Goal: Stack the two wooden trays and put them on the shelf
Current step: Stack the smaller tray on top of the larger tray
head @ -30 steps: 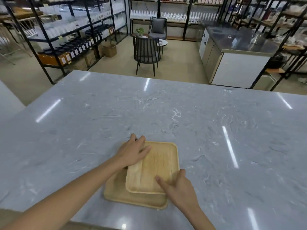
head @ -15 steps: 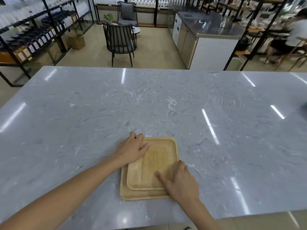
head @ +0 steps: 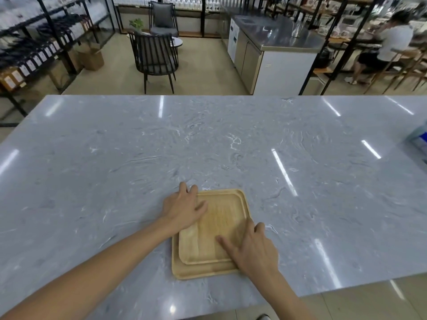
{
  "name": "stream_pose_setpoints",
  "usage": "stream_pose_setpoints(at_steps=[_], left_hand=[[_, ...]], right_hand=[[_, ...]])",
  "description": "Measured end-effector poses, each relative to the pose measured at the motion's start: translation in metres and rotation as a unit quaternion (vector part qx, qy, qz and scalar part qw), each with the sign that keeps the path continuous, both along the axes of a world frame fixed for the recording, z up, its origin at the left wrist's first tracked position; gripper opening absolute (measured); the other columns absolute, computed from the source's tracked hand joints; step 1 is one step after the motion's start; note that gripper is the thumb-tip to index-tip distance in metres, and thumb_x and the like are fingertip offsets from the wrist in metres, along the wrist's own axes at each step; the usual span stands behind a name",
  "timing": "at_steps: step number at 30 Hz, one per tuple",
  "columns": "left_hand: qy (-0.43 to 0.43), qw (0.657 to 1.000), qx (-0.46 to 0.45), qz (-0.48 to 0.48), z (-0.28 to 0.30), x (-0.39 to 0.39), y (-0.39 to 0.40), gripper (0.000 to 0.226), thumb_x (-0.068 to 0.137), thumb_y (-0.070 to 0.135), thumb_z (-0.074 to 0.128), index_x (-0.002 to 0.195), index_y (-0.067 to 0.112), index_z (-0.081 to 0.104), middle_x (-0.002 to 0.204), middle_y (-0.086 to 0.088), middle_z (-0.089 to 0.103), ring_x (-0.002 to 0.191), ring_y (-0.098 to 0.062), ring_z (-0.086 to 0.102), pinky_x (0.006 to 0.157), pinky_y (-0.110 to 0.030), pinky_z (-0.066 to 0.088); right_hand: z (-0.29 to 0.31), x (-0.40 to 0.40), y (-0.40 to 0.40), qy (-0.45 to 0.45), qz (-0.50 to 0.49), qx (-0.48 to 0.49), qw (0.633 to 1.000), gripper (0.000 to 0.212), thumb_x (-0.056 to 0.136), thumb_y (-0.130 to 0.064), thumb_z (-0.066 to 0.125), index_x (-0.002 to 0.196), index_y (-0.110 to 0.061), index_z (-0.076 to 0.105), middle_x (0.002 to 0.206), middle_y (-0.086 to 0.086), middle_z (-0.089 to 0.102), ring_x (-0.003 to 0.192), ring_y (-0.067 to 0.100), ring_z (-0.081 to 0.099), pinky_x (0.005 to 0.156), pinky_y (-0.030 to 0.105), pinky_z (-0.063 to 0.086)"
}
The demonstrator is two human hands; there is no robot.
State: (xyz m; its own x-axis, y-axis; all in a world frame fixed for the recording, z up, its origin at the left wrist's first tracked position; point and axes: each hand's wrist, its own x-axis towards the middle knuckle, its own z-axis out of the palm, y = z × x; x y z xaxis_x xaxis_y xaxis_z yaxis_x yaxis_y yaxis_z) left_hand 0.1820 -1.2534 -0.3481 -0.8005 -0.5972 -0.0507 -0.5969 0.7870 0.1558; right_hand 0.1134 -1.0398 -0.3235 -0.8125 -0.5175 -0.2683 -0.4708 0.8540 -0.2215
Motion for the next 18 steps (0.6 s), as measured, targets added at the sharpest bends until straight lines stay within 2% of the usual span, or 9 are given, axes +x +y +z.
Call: stream_pose_setpoints(at_steps=[4,6,9,18], left_hand=[[-0.014,1.0,-0.019,0.0,0.002,-0.002,0.002,0.057,0.093,0.067,0.035,0.123,0.019,0.047,0.12,-0.009,0.049,0.093,-0.03,0.066,0.064,-0.035,0.042],[-0.02,0.999,-0.024,0.0,0.001,-0.002,0.002,0.059,0.092,0.068,0.035,0.124,0.019,0.047,0.121,-0.008,0.05,0.097,-0.03,0.066,0.065,-0.035,0.042],[-0.02,0.999,-0.025,0.002,0.0,-0.002,0.003,0.06,0.092,0.068,0.034,0.124,0.019,0.046,0.122,-0.008,0.05,0.097,-0.029,0.066,0.066,-0.035,0.042],[-0.025,0.999,-0.04,0.007,-0.001,0.0,0.006,0.063,0.093,0.068,0.031,0.126,0.017,0.046,0.121,-0.009,0.05,0.088,-0.027,0.066,0.061,-0.032,0.043]], right_hand=[[-0.001,0.0,0.001,-0.005,0.0,0.002,1.0,0.109,0.075,-0.092,0.042,0.154,-0.019,0.022,0.129,0.007,0.044,0.1,0.03,0.07,0.065,0.036,0.044],[0.0,-0.003,0.003,-0.009,0.0,0.001,1.0,0.111,0.076,-0.092,0.043,0.157,-0.021,0.018,0.133,0.009,0.043,0.102,0.031,0.07,0.066,0.036,0.046],[0.001,-0.007,0.005,-0.015,0.009,-0.001,1.0,0.105,0.078,-0.09,0.045,0.155,-0.023,0.022,0.131,0.009,0.044,0.1,0.031,0.07,0.07,0.038,0.053],[0.001,-0.006,0.011,-0.012,0.022,-0.015,1.0,0.101,0.08,-0.089,0.043,0.156,-0.026,0.021,0.128,0.007,0.045,0.095,0.029,0.07,0.063,0.034,0.046]])
